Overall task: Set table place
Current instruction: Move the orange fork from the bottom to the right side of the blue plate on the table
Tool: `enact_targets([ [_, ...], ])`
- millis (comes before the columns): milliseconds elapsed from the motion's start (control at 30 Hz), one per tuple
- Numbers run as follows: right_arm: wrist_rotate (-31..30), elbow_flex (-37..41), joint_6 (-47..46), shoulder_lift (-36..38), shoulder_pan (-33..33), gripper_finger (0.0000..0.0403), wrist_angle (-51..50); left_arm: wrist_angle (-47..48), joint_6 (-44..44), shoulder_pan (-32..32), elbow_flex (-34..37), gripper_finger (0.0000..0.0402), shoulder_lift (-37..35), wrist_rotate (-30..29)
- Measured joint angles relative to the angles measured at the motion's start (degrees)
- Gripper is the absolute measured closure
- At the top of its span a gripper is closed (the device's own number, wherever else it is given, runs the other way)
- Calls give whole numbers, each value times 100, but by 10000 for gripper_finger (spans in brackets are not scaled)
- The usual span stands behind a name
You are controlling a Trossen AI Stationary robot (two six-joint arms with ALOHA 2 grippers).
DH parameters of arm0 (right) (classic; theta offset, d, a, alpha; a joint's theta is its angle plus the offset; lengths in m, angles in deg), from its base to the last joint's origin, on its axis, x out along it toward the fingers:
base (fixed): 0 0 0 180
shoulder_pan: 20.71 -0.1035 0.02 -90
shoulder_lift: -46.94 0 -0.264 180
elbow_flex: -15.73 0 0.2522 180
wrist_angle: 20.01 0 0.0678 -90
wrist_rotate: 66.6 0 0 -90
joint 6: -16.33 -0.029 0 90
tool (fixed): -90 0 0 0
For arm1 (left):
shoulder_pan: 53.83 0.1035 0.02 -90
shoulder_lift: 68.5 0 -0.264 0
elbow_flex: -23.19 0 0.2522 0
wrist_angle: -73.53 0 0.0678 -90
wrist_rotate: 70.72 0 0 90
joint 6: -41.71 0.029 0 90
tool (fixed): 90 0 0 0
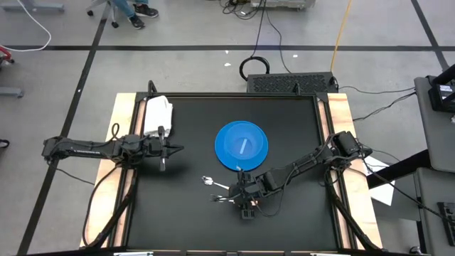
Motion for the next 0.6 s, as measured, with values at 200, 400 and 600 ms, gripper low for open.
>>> enact_targets([
  [200,76,0,49,0,-90,252,86,0,2,0,0,382,0,0],
  [400,347,0,27,4,-238,252,66,-1,2,0,0,382,0,0],
  [600,475,0,-175,4,-269,252,-40,0,2,0,0,382,0,0],
])
